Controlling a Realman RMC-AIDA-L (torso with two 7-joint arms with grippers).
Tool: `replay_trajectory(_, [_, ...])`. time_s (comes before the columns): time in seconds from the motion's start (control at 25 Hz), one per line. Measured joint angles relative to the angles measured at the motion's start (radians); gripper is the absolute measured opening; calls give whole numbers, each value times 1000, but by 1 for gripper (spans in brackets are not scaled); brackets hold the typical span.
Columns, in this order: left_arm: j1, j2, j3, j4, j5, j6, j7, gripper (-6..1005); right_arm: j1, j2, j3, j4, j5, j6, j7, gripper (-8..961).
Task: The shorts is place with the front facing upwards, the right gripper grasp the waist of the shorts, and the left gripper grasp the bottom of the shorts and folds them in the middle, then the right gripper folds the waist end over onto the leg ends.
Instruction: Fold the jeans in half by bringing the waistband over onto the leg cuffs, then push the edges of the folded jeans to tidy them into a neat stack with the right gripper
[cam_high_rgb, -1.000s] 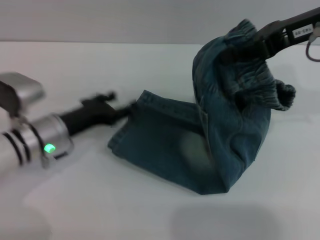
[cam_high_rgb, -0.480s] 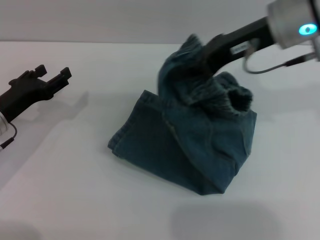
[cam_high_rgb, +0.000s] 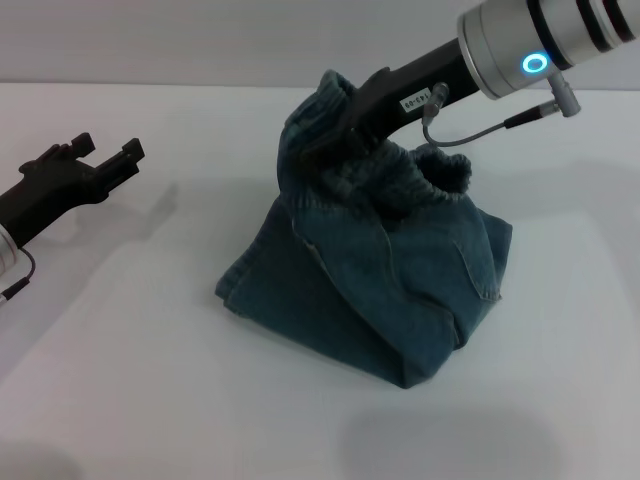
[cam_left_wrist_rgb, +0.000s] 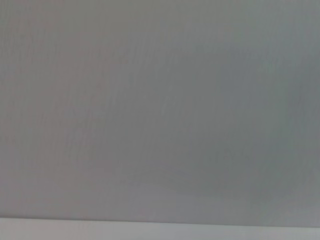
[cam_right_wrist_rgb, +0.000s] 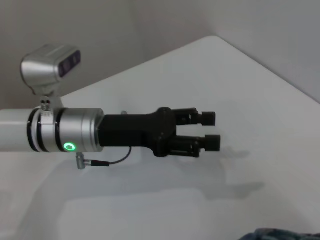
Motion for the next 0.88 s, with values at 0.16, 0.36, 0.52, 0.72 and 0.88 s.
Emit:
replay_trajectory(0.16, [-5,0,0,1,0,-8,7,798,27,-1,-21,0,-16,-8,-21,415])
replay_trajectory(0.36, [-18,-1,0,3,0,-29,20,797,79,1,-90,-3,-120,-47,-26,561])
replay_trajectory(0.52, [-26,-2,-6,-2,-1,-42,43,797,101,5,-198,-21,-171,-44,-47,586])
replay_trajectory(0.72, [-34,-4,-4,-12,-2,-59,55,796,99,9,-236,-40,-174,-10,-61,586])
replay_trajectory(0.88, [-35,-4,-2,-18,-2,-52,57,795,83,10,-245,-39,-168,27,-63,586])
